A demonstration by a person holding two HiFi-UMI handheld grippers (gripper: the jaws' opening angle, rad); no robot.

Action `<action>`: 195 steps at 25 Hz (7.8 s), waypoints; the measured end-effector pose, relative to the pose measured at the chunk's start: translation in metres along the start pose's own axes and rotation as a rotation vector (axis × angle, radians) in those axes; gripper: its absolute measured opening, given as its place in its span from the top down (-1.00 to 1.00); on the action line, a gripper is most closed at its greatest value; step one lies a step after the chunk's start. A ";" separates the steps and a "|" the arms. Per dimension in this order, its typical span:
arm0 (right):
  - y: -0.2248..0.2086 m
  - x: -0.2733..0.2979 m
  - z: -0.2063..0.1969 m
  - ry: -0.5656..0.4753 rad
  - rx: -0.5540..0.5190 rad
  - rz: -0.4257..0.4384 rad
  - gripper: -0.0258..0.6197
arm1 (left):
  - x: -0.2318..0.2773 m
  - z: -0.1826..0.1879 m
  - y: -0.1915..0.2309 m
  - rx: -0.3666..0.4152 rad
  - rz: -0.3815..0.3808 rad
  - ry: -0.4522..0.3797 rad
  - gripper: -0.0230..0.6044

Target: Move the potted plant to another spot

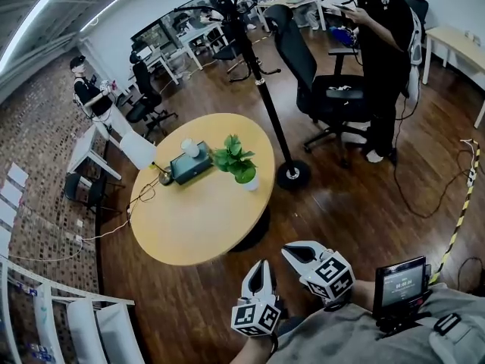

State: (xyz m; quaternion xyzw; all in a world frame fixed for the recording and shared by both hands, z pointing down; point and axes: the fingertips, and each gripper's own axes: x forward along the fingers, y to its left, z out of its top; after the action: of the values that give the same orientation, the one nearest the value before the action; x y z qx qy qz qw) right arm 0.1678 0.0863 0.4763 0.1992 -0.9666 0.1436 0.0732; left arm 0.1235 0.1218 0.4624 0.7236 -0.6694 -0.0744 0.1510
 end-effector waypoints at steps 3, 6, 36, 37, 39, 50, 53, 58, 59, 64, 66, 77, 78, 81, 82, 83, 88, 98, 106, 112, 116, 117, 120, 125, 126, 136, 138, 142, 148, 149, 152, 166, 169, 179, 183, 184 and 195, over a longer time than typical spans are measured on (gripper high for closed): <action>-0.014 0.016 0.002 0.007 0.016 -0.006 0.90 | 0.018 0.001 0.012 -0.004 0.002 0.014 0.92; -0.027 0.035 0.002 0.016 0.025 -0.018 0.90 | 0.035 0.003 0.028 -0.008 -0.003 0.023 0.92; -0.092 0.207 0.060 0.002 0.001 -0.171 0.90 | 0.166 0.066 0.168 -0.008 -0.154 0.049 0.92; -0.095 0.208 0.061 0.001 0.001 -0.171 0.90 | 0.169 0.066 0.169 -0.007 -0.152 0.049 0.92; -0.100 0.211 0.061 0.002 0.003 -0.170 0.90 | 0.174 0.065 0.171 -0.006 -0.146 0.050 0.92; -0.121 0.227 0.040 0.052 0.016 -0.163 0.90 | 0.194 0.040 0.183 -0.009 -0.102 0.117 0.92; -0.129 0.234 0.024 0.085 0.016 -0.162 0.90 | 0.200 0.021 0.190 -0.021 -0.085 0.152 0.92; -0.151 0.247 -0.012 0.158 0.036 -0.163 0.90 | 0.215 -0.015 0.204 -0.031 -0.052 0.222 0.92; -0.155 0.251 -0.020 0.173 0.044 -0.162 0.90 | 0.218 -0.023 0.207 -0.034 -0.045 0.237 0.92; -0.176 0.266 -0.056 0.230 0.060 -0.159 0.90 | 0.235 -0.055 0.221 -0.058 -0.021 0.286 0.92; -0.182 0.270 -0.063 0.244 0.065 -0.159 0.90 | 0.240 -0.060 0.223 -0.066 -0.017 0.295 0.92; -0.209 0.288 -0.078 0.277 0.011 -0.172 0.90 | 0.262 -0.081 0.242 -0.072 0.015 0.328 0.92; -0.211 0.290 -0.077 0.276 0.000 -0.174 0.90 | 0.264 -0.082 0.244 -0.073 0.020 0.331 0.92; -0.219 0.300 -0.080 0.279 -0.019 -0.161 0.72 | 0.270 -0.087 0.250 -0.078 0.032 0.339 0.92; -0.222 0.303 -0.081 0.281 -0.022 -0.155 0.63 | 0.272 -0.089 0.252 -0.079 0.036 0.340 0.92; -0.225 0.307 -0.082 0.281 -0.026 -0.150 0.58 | 0.274 -0.091 0.254 -0.080 0.040 0.341 0.92; -0.238 0.323 -0.084 0.291 -0.068 -0.136 -0.01 | 0.284 -0.092 0.263 -0.080 0.064 0.344 0.92; -0.258 0.359 -0.074 0.257 -0.192 -0.086 -0.58 | 0.295 -0.090 0.277 -0.074 0.112 0.345 0.92; -0.262 0.385 -0.078 0.228 -0.233 -0.036 -0.70 | 0.296 -0.090 0.291 -0.059 0.150 0.337 0.92; -0.265 0.392 -0.078 0.210 -0.242 -0.036 -0.66 | 0.295 -0.088 0.290 -0.046 0.163 0.337 0.92; -0.264 0.393 -0.071 0.204 -0.250 -0.020 -0.64 | 0.293 -0.088 0.289 -0.040 0.165 0.336 0.92; -0.264 0.393 -0.071 0.202 -0.251 -0.017 -0.64 | 0.293 -0.088 0.288 -0.038 0.166 0.336 0.92; -0.264 0.393 -0.077 0.193 -0.246 -0.010 -0.63 | 0.292 -0.087 0.288 -0.030 0.166 0.337 0.92; -0.262 0.392 -0.076 0.177 -0.249 0.000 -0.62 | 0.289 -0.084 0.287 -0.021 0.168 0.336 0.92; -0.262 0.391 -0.079 0.175 -0.249 0.005 -0.62 | 0.288 -0.084 0.287 -0.021 0.169 0.336 0.92; -0.254 0.390 -0.064 0.146 -0.248 0.032 -0.62 | 0.287 -0.079 0.287 -0.010 0.175 0.319 0.92; -0.253 0.390 -0.065 0.139 -0.246 0.035 -0.61 | 0.287 -0.078 0.287 -0.007 0.174 0.312 0.92; -0.248 0.386 -0.069 0.137 -0.248 0.036 -0.62 | 0.282 -0.075 0.284 0.002 0.175 0.298 0.92; -0.229 0.380 -0.027 0.105 -0.266 0.059 -0.62 | 0.275 -0.043 0.282 0.014 0.190 0.242 0.92; -0.226 0.378 -0.019 0.101 -0.272 0.062 -0.62 | 0.274 -0.035 0.281 0.016 0.192 0.228 0.92; -0.216 0.372 0.009 0.082 -0.299 0.064 -0.62 | 0.269 -0.008 0.276 0.028 0.197 0.184 0.92; -0.135 0.366 0.097 0.001 -0.365 0.105 -0.62 | 0.217 0.085 0.278 0.075 0.205 0.012 0.92; -0.135 0.366 0.095 0.003 -0.377 0.115 -0.62 | 0.219 0.089 0.279 0.081 0.210 -0.007 0.92; -0.031 0.403 0.093 0.007 -0.405 0.129 -0.62 | 0.137 0.127 0.337 0.088 0.212 -0.054 0.92; 0.004 0.424 0.089 0.005 -0.399 0.151 -0.62 | 0.109 0.137 0.365 0.090 0.236 -0.063 0.92; 0.012 0.430 0.088 0.006 -0.398 0.157 -0.62 | 0.103 0.139 0.373 0.091 0.242 -0.065 0.92; 0.058 0.496 0.082 0.024 -0.405 0.268 -0.62 | 0.087 0.159 0.445 0.082 0.344 -0.081 0.92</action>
State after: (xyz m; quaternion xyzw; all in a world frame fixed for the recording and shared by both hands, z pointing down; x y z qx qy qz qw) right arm -0.3139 -0.0688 0.4828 0.0485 -0.9926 -0.0425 0.1033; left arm -0.3385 -0.0089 0.4616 0.6005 -0.7912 -0.0492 0.1049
